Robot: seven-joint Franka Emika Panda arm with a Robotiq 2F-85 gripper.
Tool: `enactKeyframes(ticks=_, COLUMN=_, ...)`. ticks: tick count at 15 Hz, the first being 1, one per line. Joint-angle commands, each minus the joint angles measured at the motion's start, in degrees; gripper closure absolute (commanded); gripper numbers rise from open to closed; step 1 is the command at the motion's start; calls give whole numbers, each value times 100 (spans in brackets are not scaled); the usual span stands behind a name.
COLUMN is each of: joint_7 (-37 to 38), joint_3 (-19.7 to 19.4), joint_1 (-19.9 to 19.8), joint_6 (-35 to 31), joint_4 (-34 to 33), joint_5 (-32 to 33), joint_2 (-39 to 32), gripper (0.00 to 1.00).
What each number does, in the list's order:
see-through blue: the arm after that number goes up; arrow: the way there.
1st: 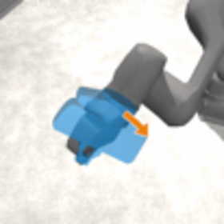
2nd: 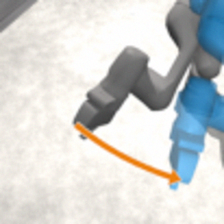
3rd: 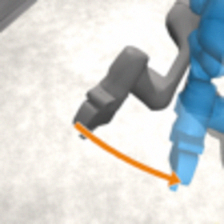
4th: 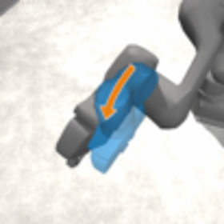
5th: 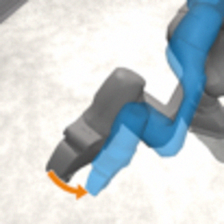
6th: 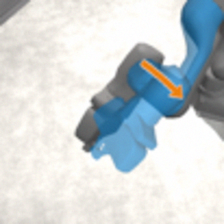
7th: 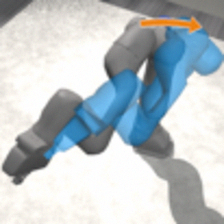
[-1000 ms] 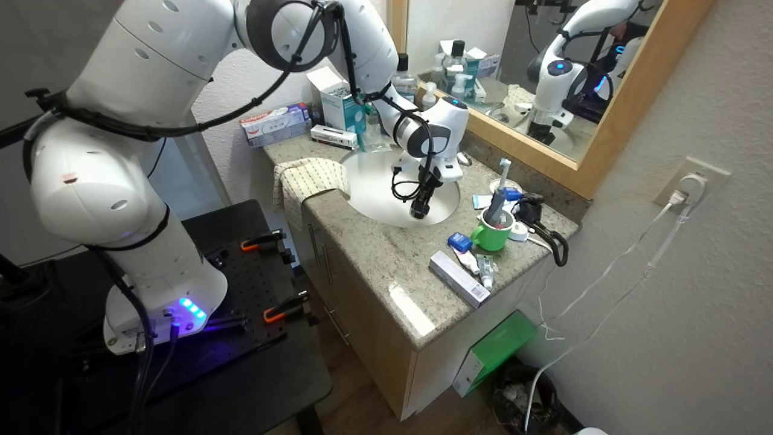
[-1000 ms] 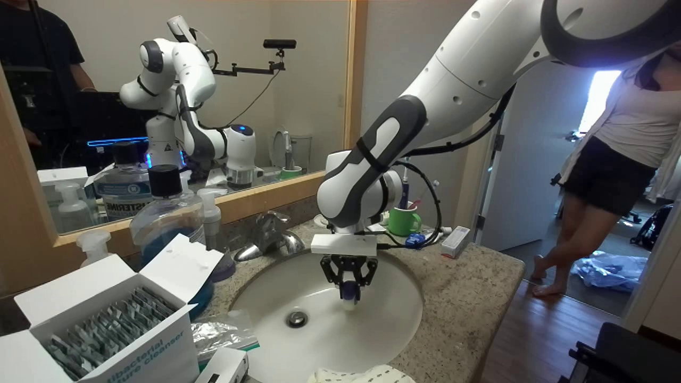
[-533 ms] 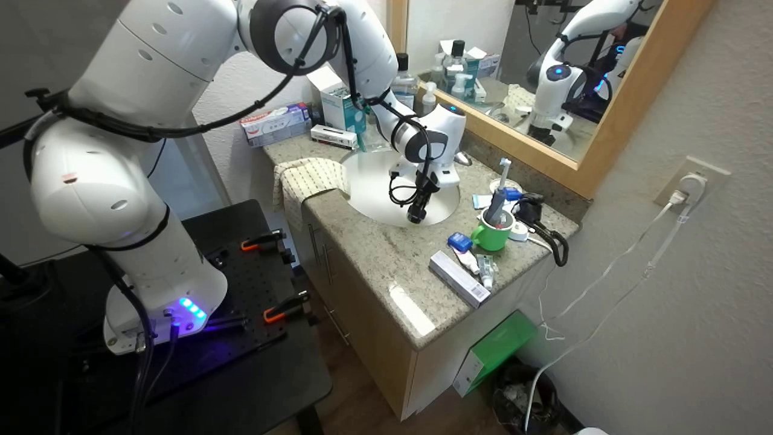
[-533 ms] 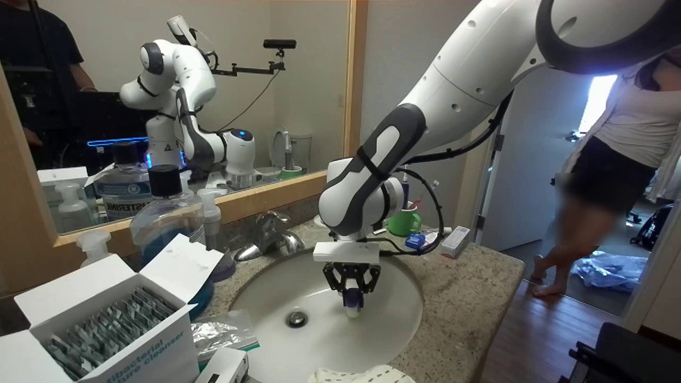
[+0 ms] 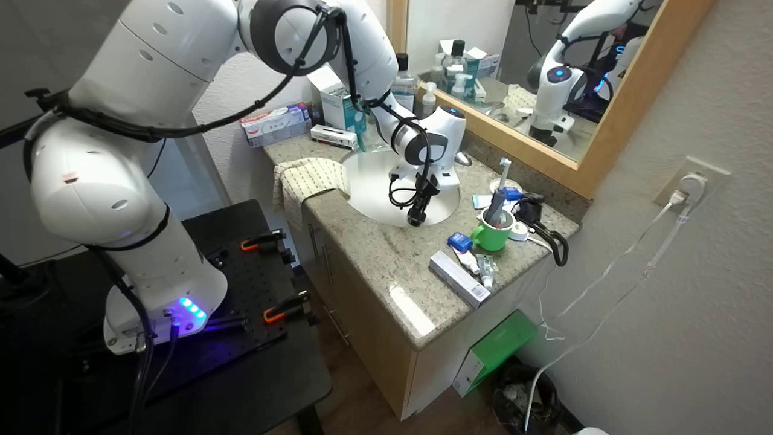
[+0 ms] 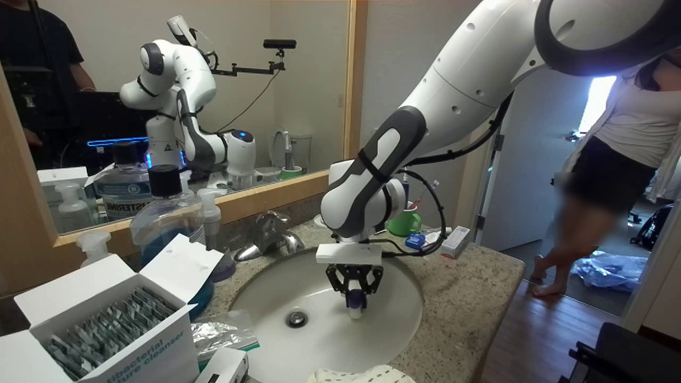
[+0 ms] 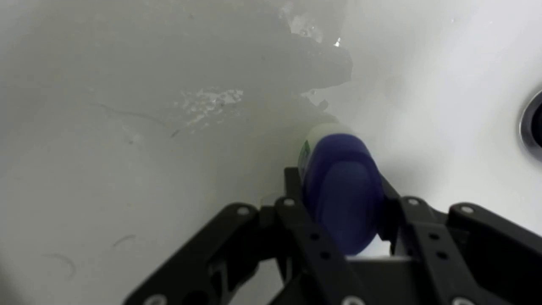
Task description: Put the Vaseline inside the sink
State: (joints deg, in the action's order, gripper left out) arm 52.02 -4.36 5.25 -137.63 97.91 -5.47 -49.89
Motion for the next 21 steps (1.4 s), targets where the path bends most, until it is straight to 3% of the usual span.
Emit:
enactKeyframes(ticks=1, joint_7=-18, joint_3=-128, joint_1=135, joint_6=26, joint_4=98, joint_5=-1, joint_2=74, gripper=28)
enactKeyframes(ticks=6, joint_7=-24, joint_3=-148, joint_1=166, joint_6=-16, joint_4=148, joint_5=-20, joint_2=147, gripper=1)
enactKeyframes(ticks=13, joint_7=-276, joint_3=-74, joint_1=198, joint_6=-618, joint_4=889, joint_5=-15, joint_2=942, gripper=0)
enactKeyframes(ticks=21, joint_7=-1395, joint_3=-8, joint_1=314, joint_6=-913, joint_4=2492, joint_5=199, joint_2=2517, gripper=0)
